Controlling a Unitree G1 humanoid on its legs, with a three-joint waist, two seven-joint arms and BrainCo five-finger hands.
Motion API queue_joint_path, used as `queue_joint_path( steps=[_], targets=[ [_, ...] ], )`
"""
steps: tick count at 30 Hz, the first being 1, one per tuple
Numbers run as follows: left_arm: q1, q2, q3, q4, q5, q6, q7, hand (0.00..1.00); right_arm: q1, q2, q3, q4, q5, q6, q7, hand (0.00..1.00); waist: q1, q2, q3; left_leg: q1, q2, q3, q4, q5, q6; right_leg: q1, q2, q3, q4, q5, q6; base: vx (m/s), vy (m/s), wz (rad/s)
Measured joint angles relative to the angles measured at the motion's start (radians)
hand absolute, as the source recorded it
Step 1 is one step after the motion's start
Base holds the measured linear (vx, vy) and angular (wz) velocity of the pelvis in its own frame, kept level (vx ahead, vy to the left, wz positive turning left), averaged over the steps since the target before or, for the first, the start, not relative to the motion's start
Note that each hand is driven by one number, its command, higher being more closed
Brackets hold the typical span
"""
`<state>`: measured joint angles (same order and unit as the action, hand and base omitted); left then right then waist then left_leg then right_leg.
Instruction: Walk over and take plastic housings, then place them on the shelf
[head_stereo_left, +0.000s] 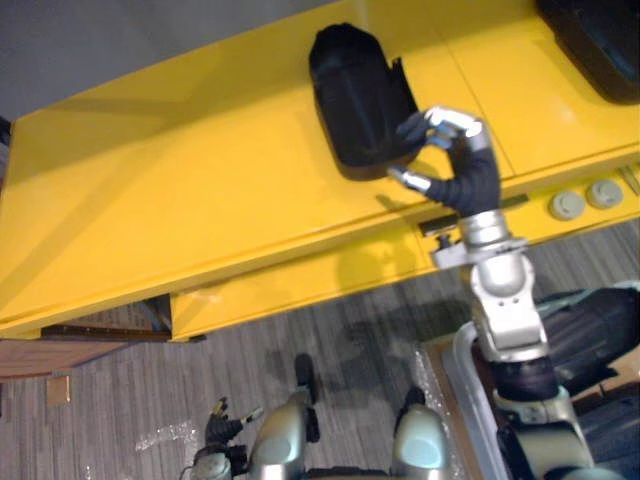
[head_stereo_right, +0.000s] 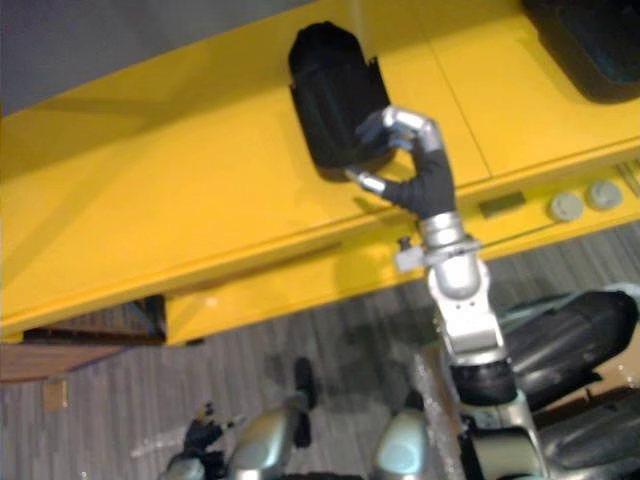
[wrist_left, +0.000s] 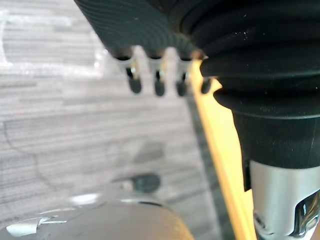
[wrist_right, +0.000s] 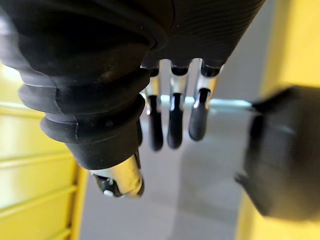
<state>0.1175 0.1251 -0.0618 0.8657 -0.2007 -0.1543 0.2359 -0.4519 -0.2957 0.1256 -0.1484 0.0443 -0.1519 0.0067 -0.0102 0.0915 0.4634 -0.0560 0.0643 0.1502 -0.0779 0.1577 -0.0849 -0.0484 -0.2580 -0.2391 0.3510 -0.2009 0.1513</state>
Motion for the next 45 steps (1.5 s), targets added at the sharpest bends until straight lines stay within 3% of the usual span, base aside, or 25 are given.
queue_joint_path(
  steps=[4, 11, 45],
  targets=[
    [0.000, 0.002, -0.001, 0.002, -0.028, 0.001, 0.017, 0.00, 0.000, 0.016, 0.030, 0.054, 0.000, 0.045, 0.010, 1.00, 0.001, -0.007, 0.004, -0.003, 0.000, 0.000, 0.000, 0.000, 0.000, -0.003, 0.000, 0.000, 0.000, 0.000, 0.000, 0.00, 0.000, 0.00],
    [-0.002, 0.005, -0.006, 0.018, -0.036, 0.002, 0.024, 0.00, -0.007, 0.020, 0.038, 0.144, 0.005, 0.081, -0.009, 1.00, 0.010, -0.009, 0.006, -0.014, -0.003, -0.005, 0.002, 0.000, 0.000, -0.009, -0.002, -0.004, -0.002, 0.000, 0.000, 0.01, -0.003, 0.02],
    [-0.002, 0.008, -0.020, -0.004, -0.034, 0.023, 0.019, 0.00, -0.225, 0.025, -0.007, 0.418, 0.021, 0.087, -0.100, 1.00, 0.026, -0.002, 0.007, -0.033, -0.040, -0.056, 0.018, 0.015, 0.015, -0.020, -0.050, -0.040, 0.077, -0.029, 0.005, -0.01, 0.001, 0.04]
  ],
)
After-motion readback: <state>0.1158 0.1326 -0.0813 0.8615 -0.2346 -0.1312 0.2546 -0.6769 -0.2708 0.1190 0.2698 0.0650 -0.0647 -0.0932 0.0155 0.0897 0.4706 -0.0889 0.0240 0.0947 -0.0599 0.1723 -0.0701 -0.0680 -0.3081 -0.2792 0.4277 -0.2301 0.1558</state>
